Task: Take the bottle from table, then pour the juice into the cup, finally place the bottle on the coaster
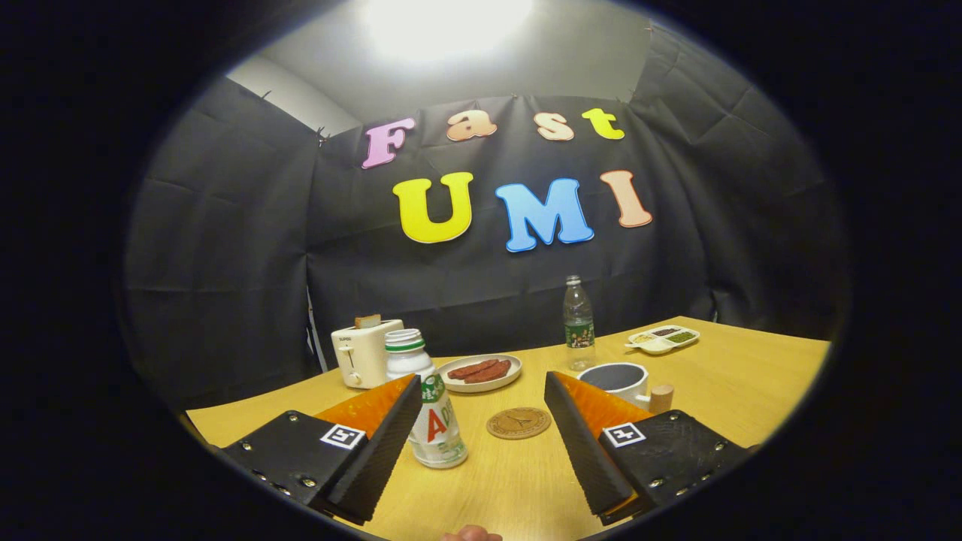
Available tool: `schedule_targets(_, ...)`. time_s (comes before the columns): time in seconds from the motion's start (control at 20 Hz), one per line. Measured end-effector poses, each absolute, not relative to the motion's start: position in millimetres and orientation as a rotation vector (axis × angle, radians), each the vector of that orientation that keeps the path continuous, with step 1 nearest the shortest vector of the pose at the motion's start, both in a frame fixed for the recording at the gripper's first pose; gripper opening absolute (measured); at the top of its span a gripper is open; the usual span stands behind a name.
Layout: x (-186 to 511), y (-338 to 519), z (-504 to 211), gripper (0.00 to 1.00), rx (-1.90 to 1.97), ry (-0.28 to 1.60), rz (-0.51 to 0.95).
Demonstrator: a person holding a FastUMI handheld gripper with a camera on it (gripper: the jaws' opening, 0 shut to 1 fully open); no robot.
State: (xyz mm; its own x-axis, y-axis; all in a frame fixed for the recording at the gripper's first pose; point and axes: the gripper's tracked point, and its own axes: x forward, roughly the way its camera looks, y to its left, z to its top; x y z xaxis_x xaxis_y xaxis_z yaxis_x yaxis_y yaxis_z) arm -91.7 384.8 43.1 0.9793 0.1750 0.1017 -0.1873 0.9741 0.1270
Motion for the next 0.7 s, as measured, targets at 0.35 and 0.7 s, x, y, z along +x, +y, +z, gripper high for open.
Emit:
schedule_targets(0.35,-57,442,29,0.99,0.005,-0.071,0.188)
schedule_targets(0.7,-19,464,-4,0.99,-0.031,0.012,0.170)
